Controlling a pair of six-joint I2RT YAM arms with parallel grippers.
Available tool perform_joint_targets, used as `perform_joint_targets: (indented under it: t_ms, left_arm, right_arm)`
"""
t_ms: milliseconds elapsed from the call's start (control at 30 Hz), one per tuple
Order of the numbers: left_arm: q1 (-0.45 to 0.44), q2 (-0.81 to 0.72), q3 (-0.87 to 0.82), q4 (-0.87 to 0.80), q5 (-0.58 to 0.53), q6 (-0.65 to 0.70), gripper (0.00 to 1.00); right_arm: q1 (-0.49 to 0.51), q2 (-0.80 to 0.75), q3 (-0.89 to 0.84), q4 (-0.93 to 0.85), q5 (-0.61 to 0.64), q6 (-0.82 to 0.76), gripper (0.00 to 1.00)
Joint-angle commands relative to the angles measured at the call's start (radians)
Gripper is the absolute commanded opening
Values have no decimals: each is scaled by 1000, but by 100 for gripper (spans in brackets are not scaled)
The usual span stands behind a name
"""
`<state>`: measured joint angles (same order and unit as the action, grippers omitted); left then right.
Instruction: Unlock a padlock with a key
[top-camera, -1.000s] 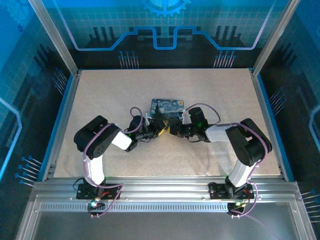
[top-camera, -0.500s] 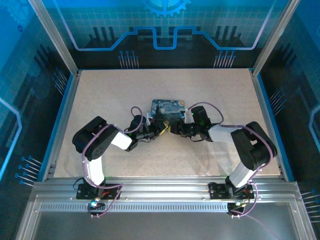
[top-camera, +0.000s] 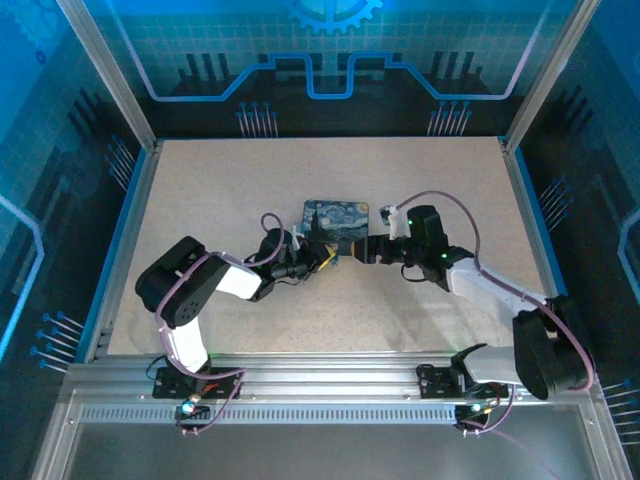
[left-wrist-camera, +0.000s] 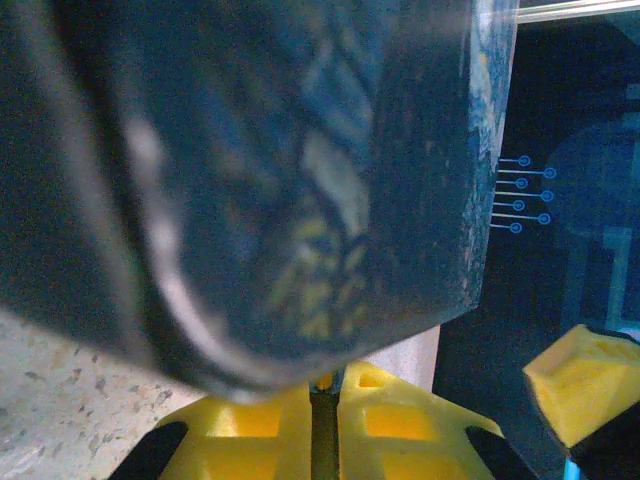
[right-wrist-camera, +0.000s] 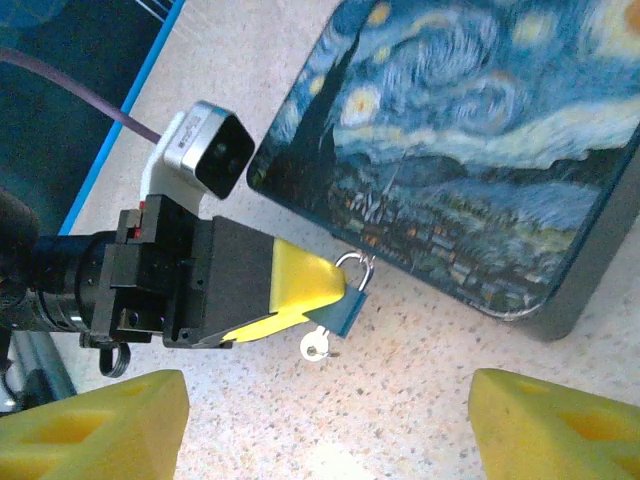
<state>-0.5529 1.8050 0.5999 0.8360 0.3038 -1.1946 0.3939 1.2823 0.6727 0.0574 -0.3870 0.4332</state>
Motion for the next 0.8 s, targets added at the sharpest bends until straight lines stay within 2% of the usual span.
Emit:
perform_joint_targets:
  t_ms: [0,133,433,633,767]
  left_arm:
    - [-6,-39,14,-33,-2,24,6]
    - [-7,-48,25,-63,4,18,2]
    - [-6,-78,31,-115,-5,-7,0]
    - [-6,-74,35,-118,3,-45,0]
    - [-7,-78,32,-126,-4,-56,0]
  right_arm:
    - [15,-49,-27,-52,101,-158,83]
    - [68,-110,-27,-54,190,-279,88]
    - [278,-184,-71,-10,537,-665,93]
    - [406,-135,-134,96,688,-952,96]
    - [431,-61,-132,135,735,-1020,96]
